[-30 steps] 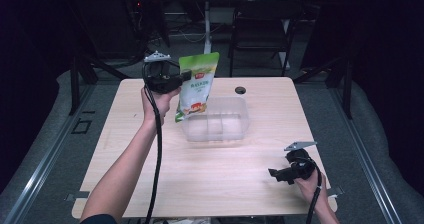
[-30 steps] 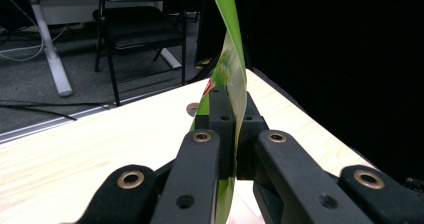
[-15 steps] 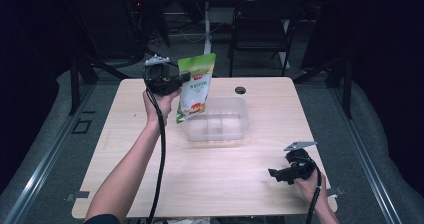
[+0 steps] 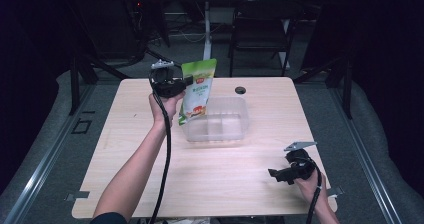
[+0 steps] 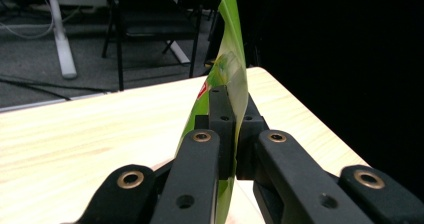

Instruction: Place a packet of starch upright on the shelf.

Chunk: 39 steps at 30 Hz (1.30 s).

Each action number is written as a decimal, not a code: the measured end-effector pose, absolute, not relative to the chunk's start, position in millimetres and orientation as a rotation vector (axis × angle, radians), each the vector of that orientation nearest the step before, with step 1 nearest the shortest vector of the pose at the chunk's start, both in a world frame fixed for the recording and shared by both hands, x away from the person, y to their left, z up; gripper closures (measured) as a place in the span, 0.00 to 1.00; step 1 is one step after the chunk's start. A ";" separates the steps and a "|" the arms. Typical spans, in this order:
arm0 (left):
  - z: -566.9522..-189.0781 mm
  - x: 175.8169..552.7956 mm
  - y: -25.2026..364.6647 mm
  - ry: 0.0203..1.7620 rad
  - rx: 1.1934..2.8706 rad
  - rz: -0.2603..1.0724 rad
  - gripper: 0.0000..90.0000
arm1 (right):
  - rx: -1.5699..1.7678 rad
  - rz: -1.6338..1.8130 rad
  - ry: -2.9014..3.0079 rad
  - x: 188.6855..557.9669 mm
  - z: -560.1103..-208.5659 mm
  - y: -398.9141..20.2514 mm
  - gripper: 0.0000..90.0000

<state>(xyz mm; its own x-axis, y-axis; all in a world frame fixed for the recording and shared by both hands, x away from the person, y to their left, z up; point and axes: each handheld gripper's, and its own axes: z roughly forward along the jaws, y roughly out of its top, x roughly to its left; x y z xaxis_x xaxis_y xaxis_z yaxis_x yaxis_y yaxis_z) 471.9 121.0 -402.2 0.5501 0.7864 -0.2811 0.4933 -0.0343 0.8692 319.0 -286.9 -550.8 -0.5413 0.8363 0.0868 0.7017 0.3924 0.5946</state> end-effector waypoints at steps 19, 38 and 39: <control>-441.5 472.1 129.7 1.106 1.696 0.259 0.96 | 1.365 0.882 2.424 318.6 -551.8 -285.9 0.05; -428.8 499.1 120.3 1.091 1.864 0.296 0.43 | 1.370 0.881 2.427 319.1 -552.6 -285.9 0.04; -428.8 500.5 118.2 1.092 1.880 0.304 0.47 | 1.367 0.875 2.430 319.3 -552.6 -286.3 0.04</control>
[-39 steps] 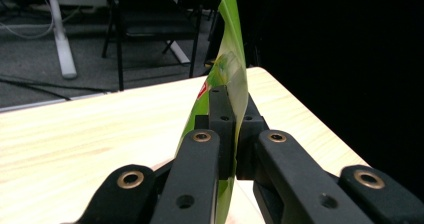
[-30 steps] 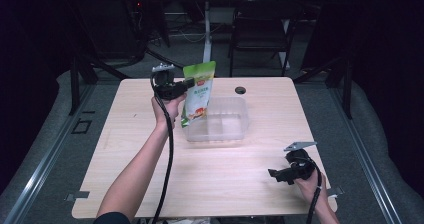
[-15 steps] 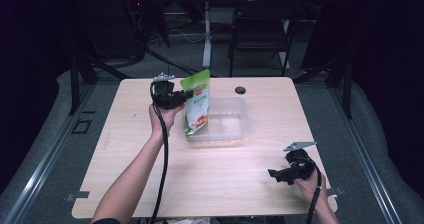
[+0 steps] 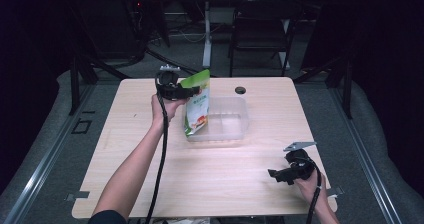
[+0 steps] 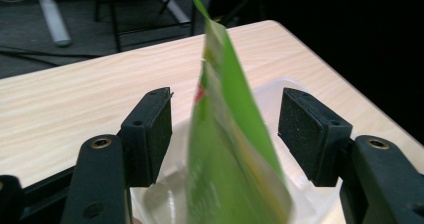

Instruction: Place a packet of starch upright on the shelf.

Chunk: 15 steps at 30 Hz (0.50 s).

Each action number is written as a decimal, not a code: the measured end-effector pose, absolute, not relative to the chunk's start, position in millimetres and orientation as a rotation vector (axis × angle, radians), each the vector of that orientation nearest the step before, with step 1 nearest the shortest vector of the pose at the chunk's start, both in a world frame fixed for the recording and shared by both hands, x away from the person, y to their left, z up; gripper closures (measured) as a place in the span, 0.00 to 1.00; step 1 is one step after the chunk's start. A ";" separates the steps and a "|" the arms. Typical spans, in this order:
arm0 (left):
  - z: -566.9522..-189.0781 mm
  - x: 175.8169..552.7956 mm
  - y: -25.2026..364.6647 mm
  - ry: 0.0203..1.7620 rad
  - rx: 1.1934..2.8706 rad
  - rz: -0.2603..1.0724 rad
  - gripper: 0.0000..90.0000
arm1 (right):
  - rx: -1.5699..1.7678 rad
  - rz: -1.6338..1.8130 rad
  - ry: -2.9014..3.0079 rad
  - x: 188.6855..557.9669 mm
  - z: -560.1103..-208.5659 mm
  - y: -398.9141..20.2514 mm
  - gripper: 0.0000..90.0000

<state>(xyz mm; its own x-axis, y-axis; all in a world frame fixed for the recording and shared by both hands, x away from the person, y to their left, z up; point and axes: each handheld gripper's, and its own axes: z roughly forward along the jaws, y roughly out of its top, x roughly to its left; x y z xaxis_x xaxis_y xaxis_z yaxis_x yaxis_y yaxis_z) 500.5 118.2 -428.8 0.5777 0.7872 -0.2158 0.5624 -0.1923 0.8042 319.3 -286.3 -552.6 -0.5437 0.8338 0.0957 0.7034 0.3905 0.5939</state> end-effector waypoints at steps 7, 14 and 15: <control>-432.2 502.6 106.8 1.084 1.947 0.370 0.74 | 1.370 0.879 2.422 319.1 -552.9 -286.6 0.04; -433.5 501.6 105.0 1.073 1.936 0.331 0.99 | 1.367 0.879 2.429 319.2 -552.7 -286.5 0.04; -433.9 501.3 105.5 1.075 1.923 0.321 0.99 | 1.367 0.879 2.428 319.1 -552.7 -286.6 0.04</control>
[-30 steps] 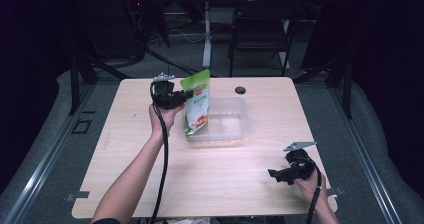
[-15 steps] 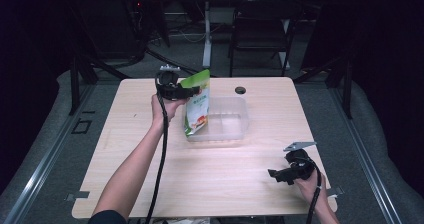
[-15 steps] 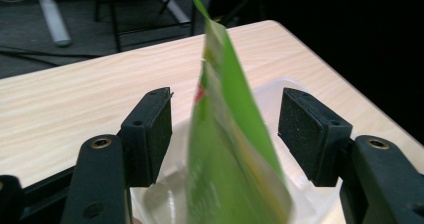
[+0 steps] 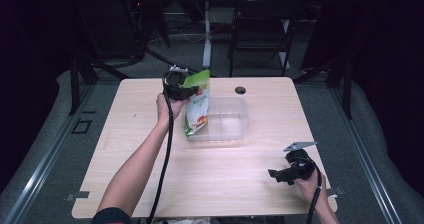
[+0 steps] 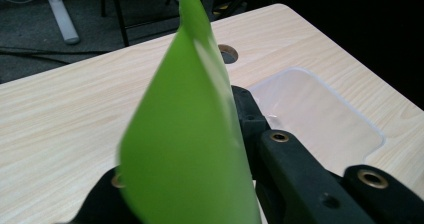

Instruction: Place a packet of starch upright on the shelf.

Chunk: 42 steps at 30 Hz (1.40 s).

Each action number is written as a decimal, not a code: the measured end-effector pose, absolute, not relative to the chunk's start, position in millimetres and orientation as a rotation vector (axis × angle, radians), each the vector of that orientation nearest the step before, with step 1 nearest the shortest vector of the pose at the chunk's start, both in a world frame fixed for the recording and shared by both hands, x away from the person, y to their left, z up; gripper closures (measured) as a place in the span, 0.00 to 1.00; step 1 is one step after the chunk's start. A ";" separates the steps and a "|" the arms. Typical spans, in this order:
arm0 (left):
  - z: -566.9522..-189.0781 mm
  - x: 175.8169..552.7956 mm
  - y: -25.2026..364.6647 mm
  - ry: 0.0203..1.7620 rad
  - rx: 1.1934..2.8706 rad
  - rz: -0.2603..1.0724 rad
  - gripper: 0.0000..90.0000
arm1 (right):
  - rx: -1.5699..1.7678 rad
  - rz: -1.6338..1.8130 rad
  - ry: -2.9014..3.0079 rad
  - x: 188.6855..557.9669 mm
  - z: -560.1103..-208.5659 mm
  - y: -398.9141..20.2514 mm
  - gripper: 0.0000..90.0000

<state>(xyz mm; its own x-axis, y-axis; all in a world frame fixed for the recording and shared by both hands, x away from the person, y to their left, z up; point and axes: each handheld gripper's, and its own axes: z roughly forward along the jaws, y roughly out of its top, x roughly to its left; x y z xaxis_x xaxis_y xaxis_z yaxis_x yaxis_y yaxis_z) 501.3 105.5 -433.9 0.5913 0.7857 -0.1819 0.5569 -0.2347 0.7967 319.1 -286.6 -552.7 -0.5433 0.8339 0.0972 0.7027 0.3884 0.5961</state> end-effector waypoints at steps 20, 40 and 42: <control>-433.1 479.1 110.8 0.997 1.765 0.437 1.00 | 1.367 0.877 2.428 319.3 -552.7 -286.6 0.05; -448.7 470.2 113.9 1.001 1.809 0.457 0.98 | 1.368 0.871 2.439 319.3 -552.8 -286.0 0.05; -449.3 467.8 114.8 1.008 1.816 0.468 0.98 | 1.368 0.871 2.440 319.3 -552.9 -286.0 0.05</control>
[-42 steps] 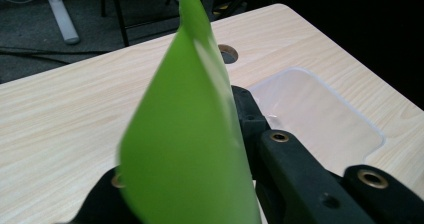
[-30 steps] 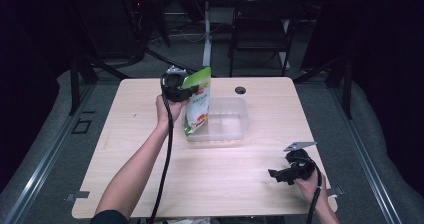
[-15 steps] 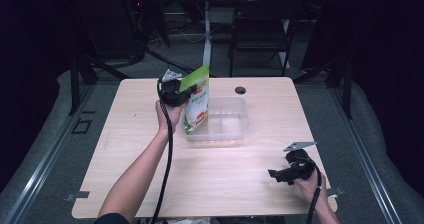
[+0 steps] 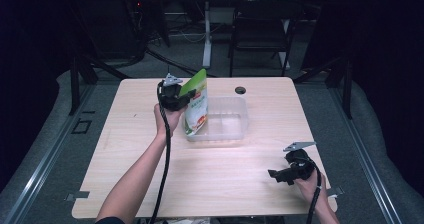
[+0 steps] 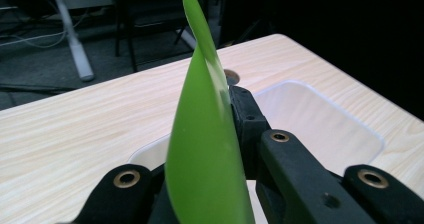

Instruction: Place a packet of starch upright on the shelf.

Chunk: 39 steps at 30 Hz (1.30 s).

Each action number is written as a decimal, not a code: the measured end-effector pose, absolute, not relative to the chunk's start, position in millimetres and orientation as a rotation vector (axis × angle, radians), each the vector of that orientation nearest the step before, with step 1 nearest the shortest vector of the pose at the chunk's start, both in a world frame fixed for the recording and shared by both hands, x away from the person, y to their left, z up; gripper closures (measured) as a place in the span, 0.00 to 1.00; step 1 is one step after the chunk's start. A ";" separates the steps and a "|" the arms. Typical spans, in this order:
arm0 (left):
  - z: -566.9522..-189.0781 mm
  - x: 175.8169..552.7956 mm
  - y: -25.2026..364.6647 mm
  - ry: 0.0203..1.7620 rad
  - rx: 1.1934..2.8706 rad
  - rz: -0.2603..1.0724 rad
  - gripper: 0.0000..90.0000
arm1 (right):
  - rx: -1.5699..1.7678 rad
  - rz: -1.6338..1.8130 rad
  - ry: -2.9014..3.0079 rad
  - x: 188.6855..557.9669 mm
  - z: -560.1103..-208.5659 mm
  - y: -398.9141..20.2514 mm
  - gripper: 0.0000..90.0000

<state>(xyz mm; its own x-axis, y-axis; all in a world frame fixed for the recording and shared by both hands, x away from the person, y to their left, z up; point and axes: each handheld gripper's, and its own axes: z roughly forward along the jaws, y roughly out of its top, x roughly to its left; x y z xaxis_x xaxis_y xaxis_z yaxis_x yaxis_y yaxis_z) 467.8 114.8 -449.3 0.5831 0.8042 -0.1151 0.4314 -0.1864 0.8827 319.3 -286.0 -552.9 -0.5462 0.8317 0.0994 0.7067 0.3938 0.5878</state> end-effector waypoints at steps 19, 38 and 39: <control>-440.3 458.6 136.2 1.055 1.877 0.506 0.42 | 1.368 0.876 2.431 319.1 -552.4 -285.5 0.05; -427.6 393.3 192.4 1.071 1.938 0.486 0.16 | 1.373 0.865 2.421 318.7 -552.4 -285.5 0.05; -430.4 386.7 196.4 1.069 1.940 0.486 0.16 | 1.373 0.866 2.423 318.8 -552.4 -285.6 0.05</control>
